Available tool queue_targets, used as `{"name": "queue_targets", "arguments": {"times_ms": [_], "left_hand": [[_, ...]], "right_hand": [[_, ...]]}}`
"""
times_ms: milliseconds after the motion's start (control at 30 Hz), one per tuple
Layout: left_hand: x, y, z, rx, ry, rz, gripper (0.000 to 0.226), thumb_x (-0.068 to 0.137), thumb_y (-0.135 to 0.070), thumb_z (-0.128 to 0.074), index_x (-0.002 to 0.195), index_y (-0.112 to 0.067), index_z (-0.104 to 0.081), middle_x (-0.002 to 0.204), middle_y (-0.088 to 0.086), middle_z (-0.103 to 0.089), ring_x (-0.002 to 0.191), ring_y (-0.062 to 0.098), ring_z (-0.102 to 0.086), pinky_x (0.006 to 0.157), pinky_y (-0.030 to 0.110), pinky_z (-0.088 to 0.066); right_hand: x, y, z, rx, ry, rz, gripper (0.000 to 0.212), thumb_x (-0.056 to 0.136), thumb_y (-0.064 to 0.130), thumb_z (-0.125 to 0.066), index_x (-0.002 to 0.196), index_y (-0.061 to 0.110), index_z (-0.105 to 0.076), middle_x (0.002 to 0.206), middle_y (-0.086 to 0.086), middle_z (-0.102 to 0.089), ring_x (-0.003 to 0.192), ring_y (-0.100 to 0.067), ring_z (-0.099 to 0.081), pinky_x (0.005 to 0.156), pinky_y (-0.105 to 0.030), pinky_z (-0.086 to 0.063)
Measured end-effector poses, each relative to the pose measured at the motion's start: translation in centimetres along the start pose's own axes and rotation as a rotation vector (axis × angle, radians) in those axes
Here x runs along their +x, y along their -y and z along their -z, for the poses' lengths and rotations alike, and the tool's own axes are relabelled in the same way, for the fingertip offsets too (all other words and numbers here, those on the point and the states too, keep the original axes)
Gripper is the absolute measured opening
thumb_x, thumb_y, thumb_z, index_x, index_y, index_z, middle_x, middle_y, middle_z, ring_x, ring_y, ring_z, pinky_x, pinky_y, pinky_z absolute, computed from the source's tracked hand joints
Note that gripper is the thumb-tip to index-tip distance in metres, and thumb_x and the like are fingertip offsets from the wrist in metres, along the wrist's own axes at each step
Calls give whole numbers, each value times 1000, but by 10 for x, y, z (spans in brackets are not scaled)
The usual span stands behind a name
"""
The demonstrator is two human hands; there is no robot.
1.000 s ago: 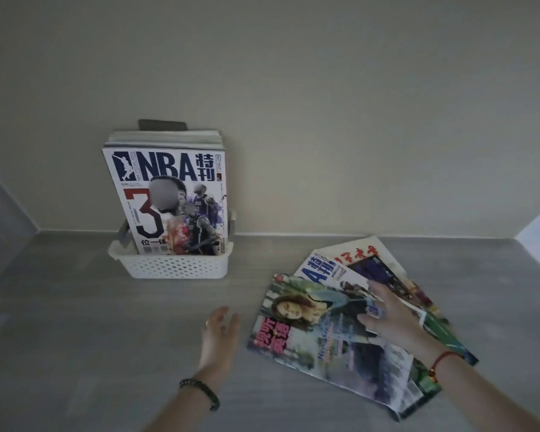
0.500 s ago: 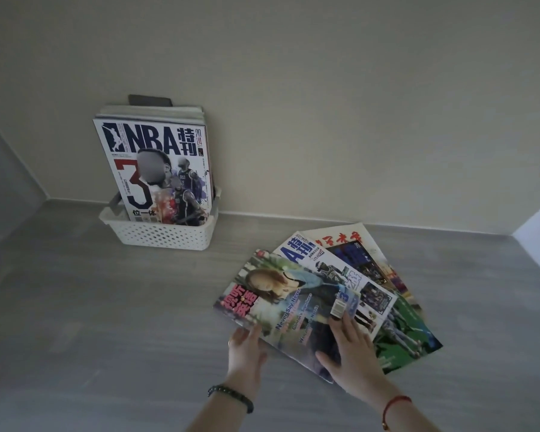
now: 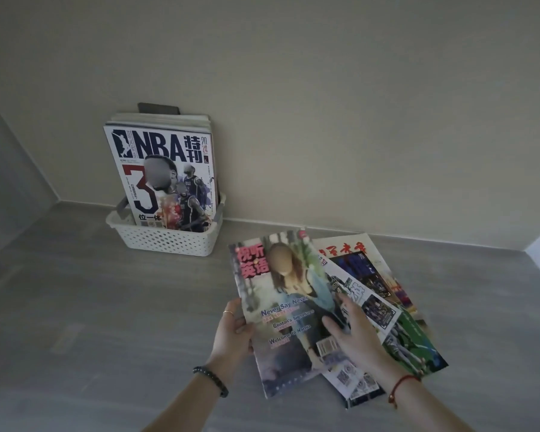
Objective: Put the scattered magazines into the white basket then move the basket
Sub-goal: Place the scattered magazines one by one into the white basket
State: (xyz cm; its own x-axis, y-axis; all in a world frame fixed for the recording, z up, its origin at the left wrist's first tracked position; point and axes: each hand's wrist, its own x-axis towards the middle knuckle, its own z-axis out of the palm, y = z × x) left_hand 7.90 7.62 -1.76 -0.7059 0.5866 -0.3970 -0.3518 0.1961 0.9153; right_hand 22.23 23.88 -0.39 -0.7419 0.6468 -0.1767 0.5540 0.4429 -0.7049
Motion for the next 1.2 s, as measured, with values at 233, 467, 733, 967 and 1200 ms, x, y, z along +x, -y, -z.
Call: {"name": "queue_targets", "arguments": {"times_ms": [233,467,733,967,1200], "left_hand": [[22,-46,56,142,77,-178,41,86,9,-46,100,-29,-50,89,3,-67,76,17,-62,57,28,-51],[57,-130,135,181,-147,-433,12,87,-10,-55,85,-21,-60,84,-3,-68,72,8,-66,63,23,-56],[116,-237,220,86,-354,-625,5,82,-6,-61,83,-10,-64,70,-11,-65,64,3,-61,57,13,-53],[174,-233,260,107,-398,-536,12,77,-5,-67,77,-17,-66,71,-7,-64,66,8,-61,56,16,-53],[218,-199,272,186,-462,-475,20,70,-7,-74,66,-22,-62,71,-9,-63,70,9,-60,64,15,-48]], "right_hand": [[48,62,20,207,-32,74,12,91,27,-46,81,25,-50,74,4,-54,57,3,-52,51,-12,-40],[100,160,7,244,-110,242,18,88,18,-53,90,5,-65,90,-21,-69,83,-38,-64,75,-56,-51],[180,277,-33,394,-338,314,27,87,9,-54,62,-2,-54,74,-31,-61,82,-48,-59,71,-49,-52],[220,290,-84,403,-429,197,25,84,11,-59,61,17,-62,68,-9,-65,75,-37,-65,71,-44,-54],[239,277,-120,430,-480,38,8,78,11,-67,84,10,-72,73,4,-64,68,-20,-63,68,-28,-51]]}}
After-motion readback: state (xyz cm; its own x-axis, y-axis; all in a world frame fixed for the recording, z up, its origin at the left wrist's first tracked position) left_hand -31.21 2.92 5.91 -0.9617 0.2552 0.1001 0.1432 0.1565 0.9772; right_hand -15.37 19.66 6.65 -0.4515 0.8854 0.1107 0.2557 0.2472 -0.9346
